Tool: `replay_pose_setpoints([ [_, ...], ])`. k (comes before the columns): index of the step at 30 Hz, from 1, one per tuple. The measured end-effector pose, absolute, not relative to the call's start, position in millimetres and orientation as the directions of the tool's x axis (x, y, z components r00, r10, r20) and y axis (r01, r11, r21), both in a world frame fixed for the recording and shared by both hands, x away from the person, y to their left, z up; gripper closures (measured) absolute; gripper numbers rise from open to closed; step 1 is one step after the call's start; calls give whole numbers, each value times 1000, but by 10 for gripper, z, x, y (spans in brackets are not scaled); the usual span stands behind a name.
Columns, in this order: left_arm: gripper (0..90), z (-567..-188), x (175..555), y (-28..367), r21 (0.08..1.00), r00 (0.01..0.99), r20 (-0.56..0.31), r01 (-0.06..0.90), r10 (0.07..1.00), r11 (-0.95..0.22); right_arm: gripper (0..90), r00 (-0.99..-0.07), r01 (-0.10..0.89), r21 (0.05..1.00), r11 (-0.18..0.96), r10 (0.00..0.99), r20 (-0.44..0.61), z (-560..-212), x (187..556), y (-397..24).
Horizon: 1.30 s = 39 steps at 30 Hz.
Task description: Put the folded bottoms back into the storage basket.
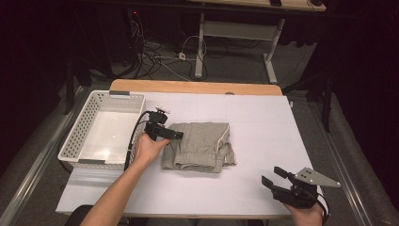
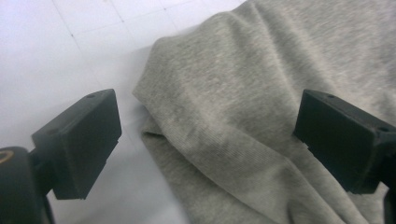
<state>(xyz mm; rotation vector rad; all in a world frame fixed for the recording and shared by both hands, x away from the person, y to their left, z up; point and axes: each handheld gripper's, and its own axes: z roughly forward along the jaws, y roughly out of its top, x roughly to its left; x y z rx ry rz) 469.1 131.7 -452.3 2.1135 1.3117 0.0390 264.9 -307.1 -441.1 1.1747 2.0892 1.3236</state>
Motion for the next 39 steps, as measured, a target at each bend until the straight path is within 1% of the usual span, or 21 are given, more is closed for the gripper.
replay_pose_setpoints([
  [6,57,-4559,4753,1240,509,497,-295,805,816,-307,359,-566,435,879,197,819,97,-4407,2643,-3068],
  [10,57,-4630,4798,1216,496,478,-306,818,823,-291,359,-568,435,879,197,817,98,-4406,2641,-3068],
  [12,57,-4631,4803,1205,502,478,-294,814,827,-292,359,-568,435,878,197,817,98,-4407,2641,-3071],
  [15,77,-4630,4783,1148,498,505,-224,794,833,-348,359,-569,436,878,197,816,100,-4408,2645,-3073],
  [16,77,-4630,4779,1130,496,510,-215,792,833,-357,359,-570,436,878,198,816,99,-4409,2645,-3070],
  [20,79,-4622,4792,1098,493,520,-270,798,811,-347,359,-575,435,877,203,812,97,-4409,2645,-3055],
  [24,79,-4621,4788,1022,486,536,-241,788,809,-377,359,-578,434,876,209,811,92,-4409,2644,-3047],
  [28,79,-4617,4800,998,480,535,-247,792,808,-378,359,-579,435,875,213,811,90,-4411,2650,-3041],
  [35,105,-4618,4760,887,473,565,-169,765,808,-437,359,-579,434,875,215,810,89,-4411,2649,-3036],
  [39,115,-4619,4747,859,474,566,-159,763,809,-440,360,-581,436,874,217,809,88,-4413,2651,-3031],
])
